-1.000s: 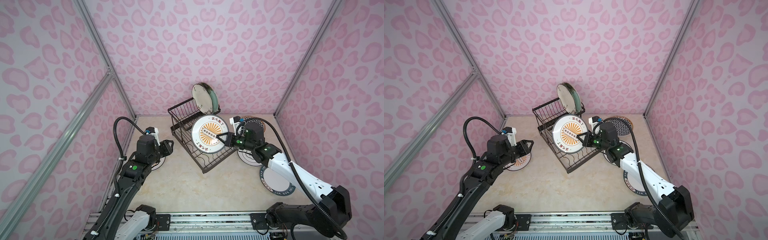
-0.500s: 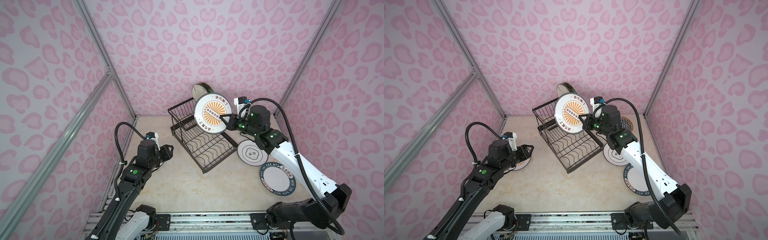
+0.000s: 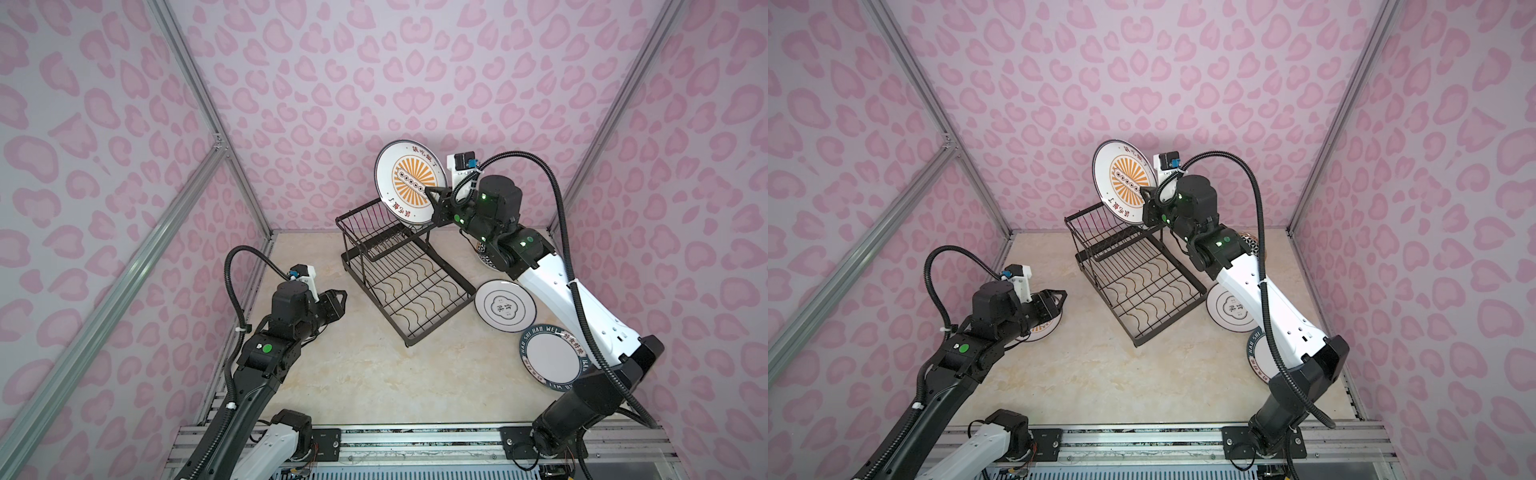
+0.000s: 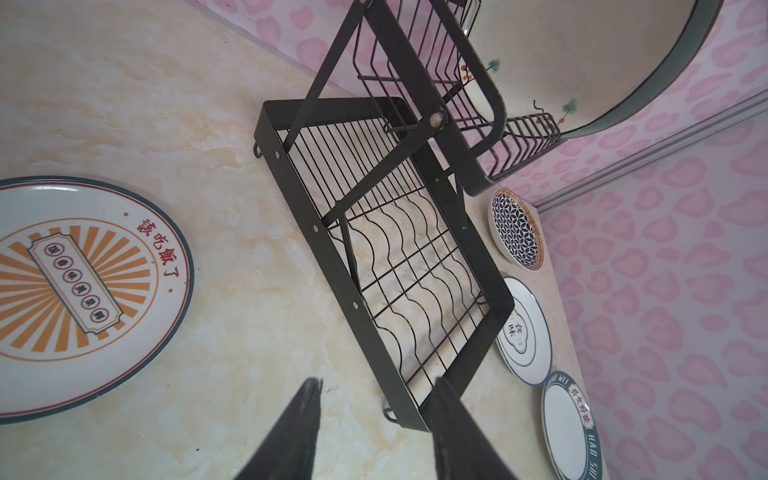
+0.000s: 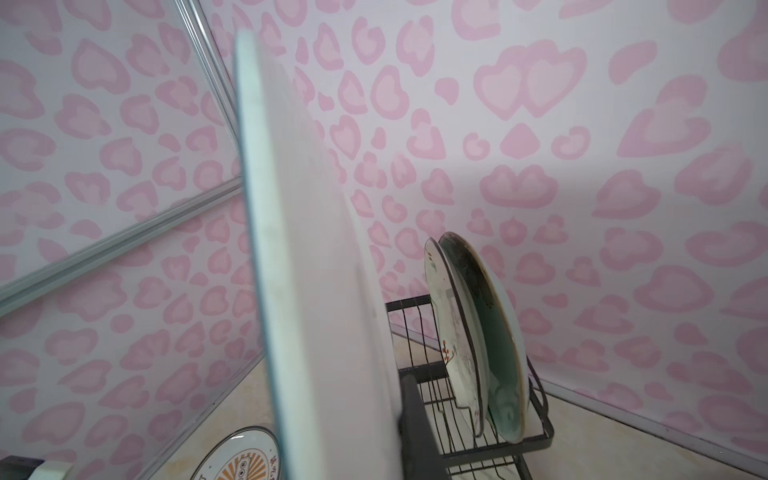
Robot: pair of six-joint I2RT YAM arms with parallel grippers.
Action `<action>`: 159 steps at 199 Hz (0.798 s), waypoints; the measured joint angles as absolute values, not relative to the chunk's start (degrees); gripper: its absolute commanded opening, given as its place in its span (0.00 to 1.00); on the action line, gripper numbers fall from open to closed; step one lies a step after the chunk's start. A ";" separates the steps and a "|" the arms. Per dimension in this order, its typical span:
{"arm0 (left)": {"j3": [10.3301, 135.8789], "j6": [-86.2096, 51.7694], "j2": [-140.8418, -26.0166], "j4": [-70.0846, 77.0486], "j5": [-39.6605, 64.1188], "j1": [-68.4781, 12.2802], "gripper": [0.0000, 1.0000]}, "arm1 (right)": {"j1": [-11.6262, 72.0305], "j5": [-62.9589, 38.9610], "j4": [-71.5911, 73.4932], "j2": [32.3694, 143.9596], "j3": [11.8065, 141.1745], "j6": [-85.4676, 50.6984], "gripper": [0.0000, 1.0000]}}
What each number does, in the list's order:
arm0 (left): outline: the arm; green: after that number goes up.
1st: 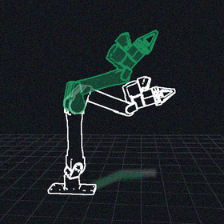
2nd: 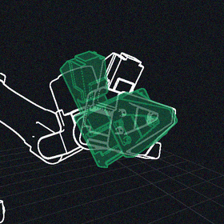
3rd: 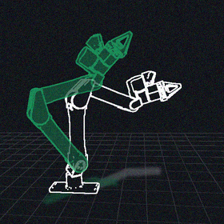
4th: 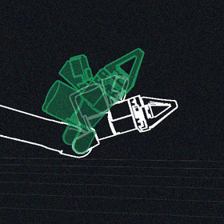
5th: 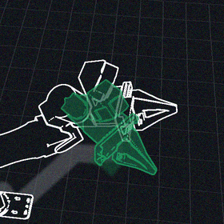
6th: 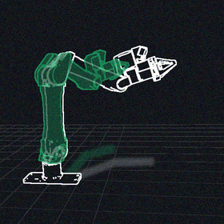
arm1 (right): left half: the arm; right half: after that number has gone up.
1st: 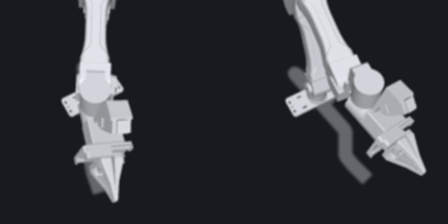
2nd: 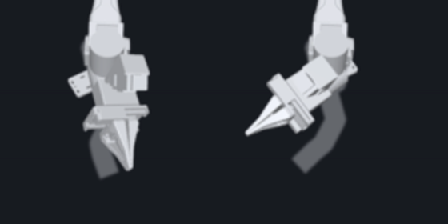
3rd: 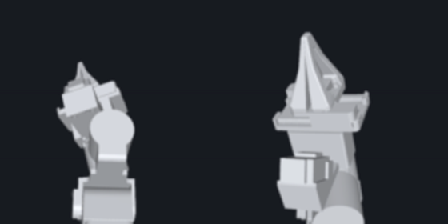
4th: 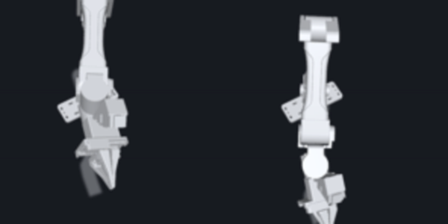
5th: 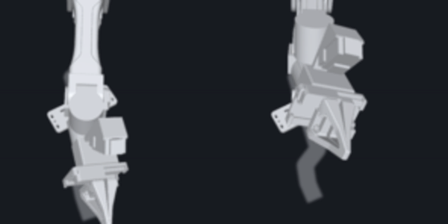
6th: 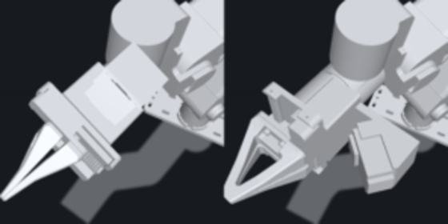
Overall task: Load plates into a dish rack
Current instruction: Place the plate on the dish rack.
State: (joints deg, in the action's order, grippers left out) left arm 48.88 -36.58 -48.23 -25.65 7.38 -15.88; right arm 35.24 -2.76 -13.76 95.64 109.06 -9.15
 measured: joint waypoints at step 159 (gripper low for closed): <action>47.44 -38.61 -48.10 -25.34 10.09 -15.92 0.46 | 41.17 17.65 -19.79 122.83 138.04 13.15 0.00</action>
